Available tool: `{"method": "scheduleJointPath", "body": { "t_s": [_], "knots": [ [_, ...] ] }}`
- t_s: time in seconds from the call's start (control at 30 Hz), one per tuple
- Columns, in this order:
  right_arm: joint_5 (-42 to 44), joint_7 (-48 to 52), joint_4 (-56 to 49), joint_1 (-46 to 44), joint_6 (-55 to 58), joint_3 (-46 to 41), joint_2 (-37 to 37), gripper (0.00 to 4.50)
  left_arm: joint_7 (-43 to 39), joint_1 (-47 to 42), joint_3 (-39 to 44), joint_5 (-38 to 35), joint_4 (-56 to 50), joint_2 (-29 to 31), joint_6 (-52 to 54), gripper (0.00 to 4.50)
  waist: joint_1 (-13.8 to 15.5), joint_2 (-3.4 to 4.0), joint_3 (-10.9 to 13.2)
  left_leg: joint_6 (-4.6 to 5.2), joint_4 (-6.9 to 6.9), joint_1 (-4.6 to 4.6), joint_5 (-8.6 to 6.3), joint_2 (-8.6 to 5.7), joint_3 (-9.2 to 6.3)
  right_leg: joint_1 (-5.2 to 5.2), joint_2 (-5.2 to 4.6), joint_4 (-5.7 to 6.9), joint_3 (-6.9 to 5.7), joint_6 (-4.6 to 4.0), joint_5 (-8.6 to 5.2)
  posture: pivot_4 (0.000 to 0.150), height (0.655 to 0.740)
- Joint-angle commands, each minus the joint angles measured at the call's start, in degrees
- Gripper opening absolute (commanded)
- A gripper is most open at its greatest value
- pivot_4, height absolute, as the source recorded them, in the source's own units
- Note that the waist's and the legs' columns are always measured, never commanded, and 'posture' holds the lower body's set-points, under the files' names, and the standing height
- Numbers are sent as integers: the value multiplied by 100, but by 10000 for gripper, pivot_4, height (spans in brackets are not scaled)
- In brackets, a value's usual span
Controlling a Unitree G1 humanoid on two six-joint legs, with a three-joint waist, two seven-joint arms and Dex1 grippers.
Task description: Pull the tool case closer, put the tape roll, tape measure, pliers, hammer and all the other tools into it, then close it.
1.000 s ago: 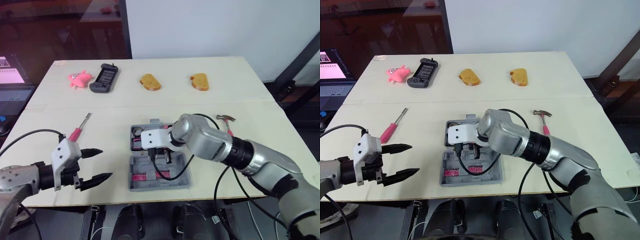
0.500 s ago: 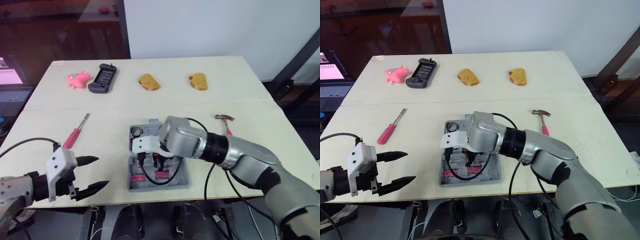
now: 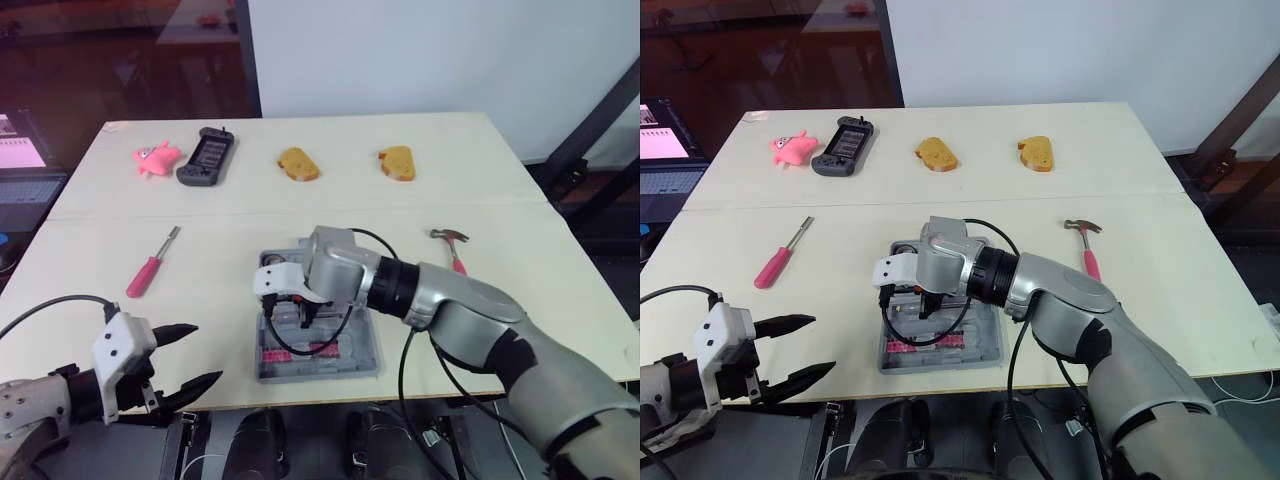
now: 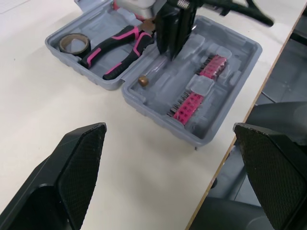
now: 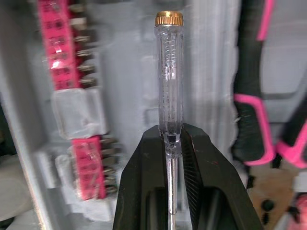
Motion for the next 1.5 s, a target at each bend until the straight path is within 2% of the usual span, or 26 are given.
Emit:
{"method": "scheduleJointPath", "body": {
  "t_s": [0.03, 0.3, 0.77, 0.8, 0.83, 0.93, 1.2, 1.3, 1.4, 1.5],
  "knots": [
    [-143, -5, 118, -83, -159, -63, 142, 754, 1, 48, 181, 26, -123, -16, -137, 45000, 1, 0, 0, 0, 0, 0, 0, 0, 0, -2, 0, 0, 0, 0, 0, 1500, 7188],
    [-277, 13, 275, 57, -289, -39, 399, 754, 6, 60, 141, 59, -65, -9, -160, 45000, -2, 0, 0, -1, 0, 1, 0, 1, -1, -5, 0, 0, 0, -1, 1, 1500, 7188],
    [-494, 45, 185, 141, -548, -209, 408, 754, 18, -30, 46, 85, -7, -14, -146, 45000, -21, -1, 0, -1, -1, 3, 0, 4, -2, -7, 1, 0, 0, -4, 2, 1500, 7188],
    [-515, 19, 170, 135, -569, -235, 406, 9811, 20, -40, 32, 87, -7, -17, -143, 45000, -21, -1, 0, -1, -2, 3, 0, 4, -2, -7, 1, 0, 0, -4, 2, 1500, 7188],
    [-497, -47, 158, 114, -526, -365, 447, 12561, 18, -54, 16, 86, 1, -19, -139, 45000, -21, -1, 0, -1, -2, 2, 0, 5, -2, -7, 1, 0, 0, -4, 2, 1500, 7188],
    [-366, 172, -287, 20, -243, -493, 279, 27474, 10, -75, 2, 86, 25, -23, -138, 45000, -12, 0, 0, -1, -2, -1, 0, 5, -2, -9, 1, 1, 0, -5, 4, 1500, 7188],
    [145, 572, -1817, 13, -35, -1176, -625, 27474, -8, -114, -11, 93, 85, -26, -178, 45000, 12, -2, -1, 0, -2, -1, -1, 4, -6, -11, -3, -4, 0, -5, 4, 1500, 7188],
    [285, 225, -2193, 415, -616, -1874, -731, 27474, -35, -154, -7, 86, 125, -11, -193, 45000, 15, -3, -1, 0, -2, -2, -1, 4, -4, -11, -2, -4, 0, -5, 4, 1500, 7188],
    [474, -127, -2494, 1202, -1871, -2727, -846, 27474, -99, -269, -13, 59, 216, 52, -197, 45000, 17, -6, -3, 0, -4, -1, -1, 3, 2, -2, 0, -4, -1, -5, 4, 1500, 7188],
    [518, -115, -2595, 1743, -2399, -2937, -1069, 27474, -184, -383, -16, 33, 307, 116, -194, 45000, 40, -6, -2, 0, -3, -1, 0, 2, 4, 16, 0, -5, -2, -4, 4, 1500, 7188]
  ]
}}
